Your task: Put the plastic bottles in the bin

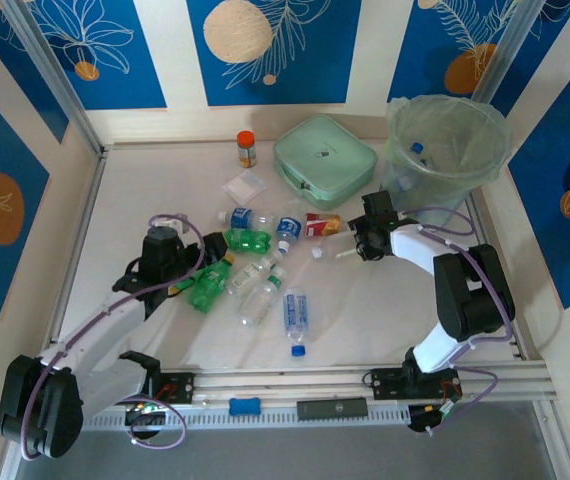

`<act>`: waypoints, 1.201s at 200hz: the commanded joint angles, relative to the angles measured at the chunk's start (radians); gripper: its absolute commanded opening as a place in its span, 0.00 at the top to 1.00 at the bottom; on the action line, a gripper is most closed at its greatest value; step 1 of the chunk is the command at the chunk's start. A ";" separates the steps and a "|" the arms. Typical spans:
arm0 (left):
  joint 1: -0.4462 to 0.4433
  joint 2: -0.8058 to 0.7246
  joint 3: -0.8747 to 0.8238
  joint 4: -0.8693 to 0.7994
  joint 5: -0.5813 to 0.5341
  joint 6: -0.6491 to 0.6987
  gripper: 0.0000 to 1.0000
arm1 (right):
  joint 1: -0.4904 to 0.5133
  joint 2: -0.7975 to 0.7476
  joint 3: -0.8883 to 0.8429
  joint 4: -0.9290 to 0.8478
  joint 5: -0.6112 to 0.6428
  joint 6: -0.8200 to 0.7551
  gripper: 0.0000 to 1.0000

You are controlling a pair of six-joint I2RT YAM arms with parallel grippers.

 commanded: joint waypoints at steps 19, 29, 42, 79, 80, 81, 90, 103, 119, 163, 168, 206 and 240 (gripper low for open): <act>0.012 -0.016 -0.013 -0.010 -0.016 0.016 0.01 | 0.002 -0.068 -0.083 -0.110 0.023 -0.005 0.47; 0.012 -0.014 -0.013 -0.006 -0.015 0.016 0.01 | -0.002 -0.084 -0.095 -0.115 0.025 -0.014 0.48; 0.012 -0.011 -0.011 -0.004 -0.012 0.016 0.01 | -0.005 -0.094 -0.099 -0.130 0.024 -0.034 0.47; 0.012 -0.004 -0.008 0.006 -0.006 0.010 0.01 | -0.014 -0.080 -0.108 -0.148 0.005 -0.058 0.39; 0.012 -0.004 -0.008 0.007 -0.006 0.010 0.01 | -0.014 -0.079 -0.108 -0.147 0.005 -0.059 0.39; 0.012 -0.004 -0.008 0.007 -0.006 0.010 0.01 | -0.014 -0.078 -0.108 -0.147 0.005 -0.060 0.38; 0.012 -0.002 -0.008 0.008 -0.003 0.008 0.01 | -0.015 -0.066 -0.104 -0.144 0.001 -0.062 0.37; 0.012 -0.002 -0.005 0.005 0.000 0.007 0.01 | -0.017 -0.048 -0.096 -0.144 -0.002 -0.067 0.35; 0.011 -0.003 -0.002 -0.003 -0.001 0.010 0.01 | -0.018 -0.028 -0.085 -0.141 -0.004 -0.074 0.35; 0.012 0.002 0.014 -0.022 -0.003 0.030 0.01 | -0.021 0.023 -0.054 -0.134 -0.018 -0.089 0.30; 0.012 0.005 0.018 -0.028 -0.004 0.032 0.01 | -0.019 0.025 -0.052 -0.132 -0.019 -0.089 0.30; 0.012 0.028 0.038 -0.039 0.002 0.048 0.01 | -0.024 0.046 -0.032 -0.130 -0.019 -0.102 0.24; 0.012 0.036 0.033 -0.028 0.013 0.055 0.01 | -0.028 0.065 -0.013 -0.131 -0.018 -0.115 0.25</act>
